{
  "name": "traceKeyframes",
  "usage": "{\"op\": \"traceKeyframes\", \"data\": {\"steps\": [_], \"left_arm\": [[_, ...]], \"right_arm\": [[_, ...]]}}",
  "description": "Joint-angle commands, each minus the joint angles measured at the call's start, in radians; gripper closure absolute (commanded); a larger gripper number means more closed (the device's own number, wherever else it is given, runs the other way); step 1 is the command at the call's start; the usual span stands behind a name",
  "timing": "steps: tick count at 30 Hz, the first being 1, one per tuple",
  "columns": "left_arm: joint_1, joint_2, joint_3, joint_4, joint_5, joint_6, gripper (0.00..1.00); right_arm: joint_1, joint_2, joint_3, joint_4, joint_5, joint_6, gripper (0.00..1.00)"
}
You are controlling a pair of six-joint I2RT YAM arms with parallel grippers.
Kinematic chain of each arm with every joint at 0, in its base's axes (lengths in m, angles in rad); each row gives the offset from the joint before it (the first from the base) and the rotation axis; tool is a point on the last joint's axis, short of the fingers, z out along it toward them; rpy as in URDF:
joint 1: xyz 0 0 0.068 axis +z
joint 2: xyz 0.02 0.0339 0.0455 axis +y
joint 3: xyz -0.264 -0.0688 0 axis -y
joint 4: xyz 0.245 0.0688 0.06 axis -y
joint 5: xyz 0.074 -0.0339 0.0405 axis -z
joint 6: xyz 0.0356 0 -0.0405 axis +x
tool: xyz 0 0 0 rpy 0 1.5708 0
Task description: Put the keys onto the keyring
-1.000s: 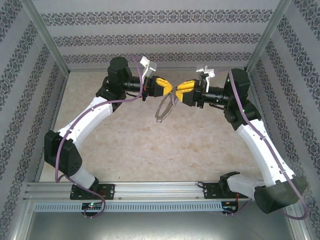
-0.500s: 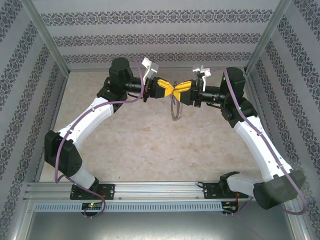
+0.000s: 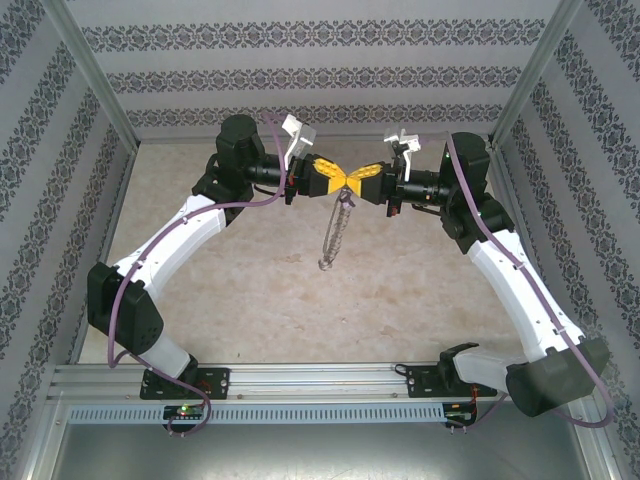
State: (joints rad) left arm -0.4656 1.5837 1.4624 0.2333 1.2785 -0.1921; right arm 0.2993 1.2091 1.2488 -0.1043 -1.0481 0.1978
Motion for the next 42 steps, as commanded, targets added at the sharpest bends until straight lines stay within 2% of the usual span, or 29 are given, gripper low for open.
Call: {"op": "traceKeyframes", "data": {"steps": [1,2,3,6,8,14,22,26,32,35,39,41,42], "left_arm": [[-0.023,-0.036,0.025,0.039,0.009,0.002,1.00],[-0.022,-0.040,0.024,0.033,-0.006,0.006,0.97],[-0.022,-0.043,0.020,0.026,-0.019,0.013,0.88],[-0.022,-0.058,0.016,0.001,-0.058,0.034,0.71],[-0.021,-0.070,0.013,-0.025,-0.081,0.061,0.62],[-0.003,-0.115,0.013,-0.114,-0.157,0.130,0.54],[0.007,-0.173,-0.023,-0.185,-0.281,0.102,0.50],[0.008,-0.216,-0.092,-0.158,-0.365,0.067,0.46],[0.008,-0.238,-0.168,-0.106,-0.386,0.024,0.42],[0.007,-0.247,-0.195,-0.073,-0.412,-0.004,0.39],[0.007,-0.261,-0.231,-0.036,-0.455,-0.049,0.30],[0.007,-0.275,-0.257,-0.013,-0.479,-0.074,0.20],[0.007,-0.283,-0.271,-0.003,-0.494,-0.086,0.12]], "right_arm": [[0.011,0.003,0.047,-0.027,-0.013,-0.031,1.00],[0.011,0.004,0.055,-0.050,-0.011,-0.041,1.00],[0.011,0.006,0.063,-0.074,-0.004,-0.050,1.00],[0.011,0.014,0.094,-0.176,0.014,-0.103,1.00],[0.010,0.028,0.129,-0.273,0.028,-0.147,1.00],[0.008,0.076,0.226,-0.541,0.064,-0.265,1.00],[0.042,0.155,0.314,-0.794,0.179,-0.366,1.00],[0.078,0.201,0.344,-0.896,0.289,-0.393,1.00],[0.186,0.310,0.452,-1.097,0.520,-0.474,1.00],[0.220,0.351,0.500,-1.137,0.620,-0.478,1.00],[0.247,0.390,0.555,-1.169,0.697,-0.484,1.00],[0.260,0.404,0.575,-1.184,0.717,-0.489,1.00],[0.266,0.410,0.584,-1.192,0.730,-0.490,1.00]]}}
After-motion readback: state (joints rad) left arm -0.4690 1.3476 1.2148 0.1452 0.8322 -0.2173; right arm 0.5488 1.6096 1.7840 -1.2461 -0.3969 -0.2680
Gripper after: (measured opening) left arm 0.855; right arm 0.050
